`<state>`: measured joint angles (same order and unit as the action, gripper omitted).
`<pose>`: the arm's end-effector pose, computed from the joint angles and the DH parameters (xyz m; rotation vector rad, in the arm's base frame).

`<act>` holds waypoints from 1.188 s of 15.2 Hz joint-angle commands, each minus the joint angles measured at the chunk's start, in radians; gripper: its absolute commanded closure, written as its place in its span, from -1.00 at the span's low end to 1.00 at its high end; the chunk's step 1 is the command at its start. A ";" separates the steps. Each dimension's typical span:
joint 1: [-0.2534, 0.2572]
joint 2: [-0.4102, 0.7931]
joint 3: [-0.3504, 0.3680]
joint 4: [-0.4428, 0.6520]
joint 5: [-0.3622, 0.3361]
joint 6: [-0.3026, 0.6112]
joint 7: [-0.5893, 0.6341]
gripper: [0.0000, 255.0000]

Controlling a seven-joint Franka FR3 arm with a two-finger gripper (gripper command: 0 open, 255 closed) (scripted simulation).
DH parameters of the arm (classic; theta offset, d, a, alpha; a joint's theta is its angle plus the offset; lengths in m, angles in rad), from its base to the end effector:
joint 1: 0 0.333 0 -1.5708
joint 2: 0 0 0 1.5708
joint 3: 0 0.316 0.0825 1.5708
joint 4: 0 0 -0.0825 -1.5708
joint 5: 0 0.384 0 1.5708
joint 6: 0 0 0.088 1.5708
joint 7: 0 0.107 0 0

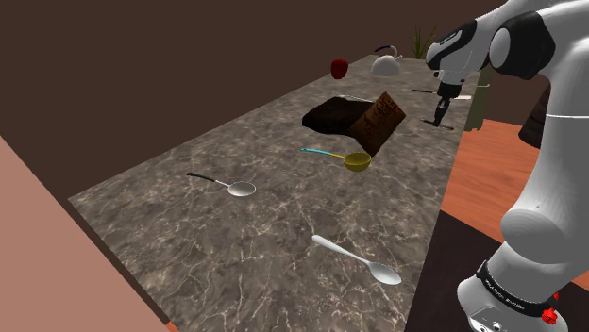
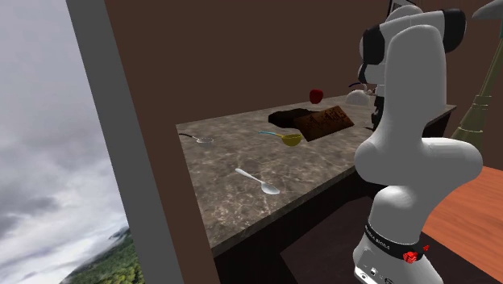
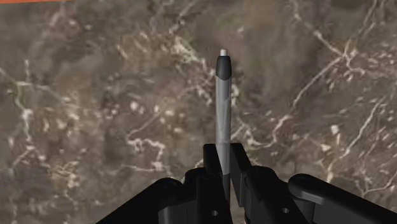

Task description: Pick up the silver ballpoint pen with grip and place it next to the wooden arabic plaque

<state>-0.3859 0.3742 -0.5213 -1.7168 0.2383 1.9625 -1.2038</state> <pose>0.4285 -0.4747 0.3875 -3.0436 -0.3362 0.0118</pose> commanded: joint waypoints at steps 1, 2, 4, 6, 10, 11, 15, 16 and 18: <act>0.000 0.000 0.000 0.000 0.000 0.000 0.000 1.00; 0.000 0.000 0.000 0.000 0.000 0.000 0.000 -1.00; 0.000 0.000 0.000 0.000 0.000 0.000 0.000 -1.00; 0.000 0.000 0.000 0.000 0.000 0.000 0.000 -1.00; -0.003 -0.022 -0.009 0.073 -0.017 -0.091 0.012 -1.00; -0.004 -0.025 -0.010 0.095 -0.020 -0.116 0.014 -1.00; -0.004 -0.025 -0.010 0.095 -0.020 -0.116 0.014 -1.00; -0.004 -0.025 -0.010 0.095 -0.020 -0.116 0.014 -1.00; -0.004 -0.025 -0.010 0.095 -0.020 -0.116 0.014 -1.00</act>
<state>-0.3904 0.3489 -0.5317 -1.6218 0.2182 1.8467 -1.1895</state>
